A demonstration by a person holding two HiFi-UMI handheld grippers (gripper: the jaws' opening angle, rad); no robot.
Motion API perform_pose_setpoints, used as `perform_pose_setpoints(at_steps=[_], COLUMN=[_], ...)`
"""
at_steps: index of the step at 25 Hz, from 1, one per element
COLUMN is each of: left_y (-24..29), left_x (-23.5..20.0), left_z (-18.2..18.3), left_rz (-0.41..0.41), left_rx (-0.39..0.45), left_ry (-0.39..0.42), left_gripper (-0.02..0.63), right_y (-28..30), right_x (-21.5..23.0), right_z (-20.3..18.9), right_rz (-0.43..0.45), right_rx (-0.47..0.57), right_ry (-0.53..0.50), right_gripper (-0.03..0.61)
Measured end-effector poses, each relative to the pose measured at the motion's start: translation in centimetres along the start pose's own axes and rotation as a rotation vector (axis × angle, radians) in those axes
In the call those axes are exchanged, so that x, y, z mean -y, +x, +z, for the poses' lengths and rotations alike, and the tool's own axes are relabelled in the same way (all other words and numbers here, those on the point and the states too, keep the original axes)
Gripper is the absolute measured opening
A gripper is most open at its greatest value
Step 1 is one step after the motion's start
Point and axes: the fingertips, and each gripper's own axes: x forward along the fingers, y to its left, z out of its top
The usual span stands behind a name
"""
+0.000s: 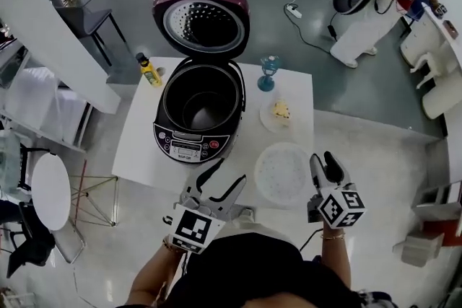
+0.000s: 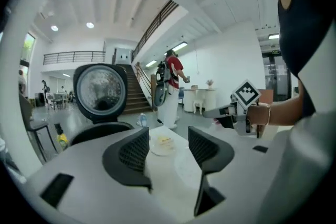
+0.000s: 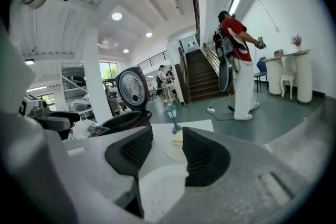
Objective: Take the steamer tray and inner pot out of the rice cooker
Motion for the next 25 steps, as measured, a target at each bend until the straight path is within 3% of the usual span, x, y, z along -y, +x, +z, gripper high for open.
perform_pose_setpoints(at_steps=[3, 7, 10, 17, 25], left_y=[-2.9, -5.1, -5.5, -4.3, -0.9], left_x=[-4.9, -11.1, -15.3, -21.8, -26.5], left_z=[2.8, 2.5, 1.2, -2.0, -5.1], left_rz=[0.113, 0.194, 0.227, 0.17, 0.088], left_rx=[0.03, -0.045, -0.109, -0.215, -0.359], left_ry=[0.087, 0.033, 0.053, 0.008, 0.027], left_gripper=[0.235, 0.239, 0.251, 0.296, 0.296], right_y=[1.4, 4.7, 7.1, 12.1, 17.3], right_x=[-4.3, -8.5, -11.2, -14.9, -16.8], right_z=[2.6, 3.5, 3.0, 2.6, 1.5], right_rz=[0.04, 0.005, -0.009, -0.005, -0.039], right_rx=[0.047, 0.049, 0.025, 0.007, -0.097], right_ry=[-0.037, -0.231, -0.325, -0.218, -0.224], right_gripper=[0.166, 0.176, 0.186, 0.189, 0.189])
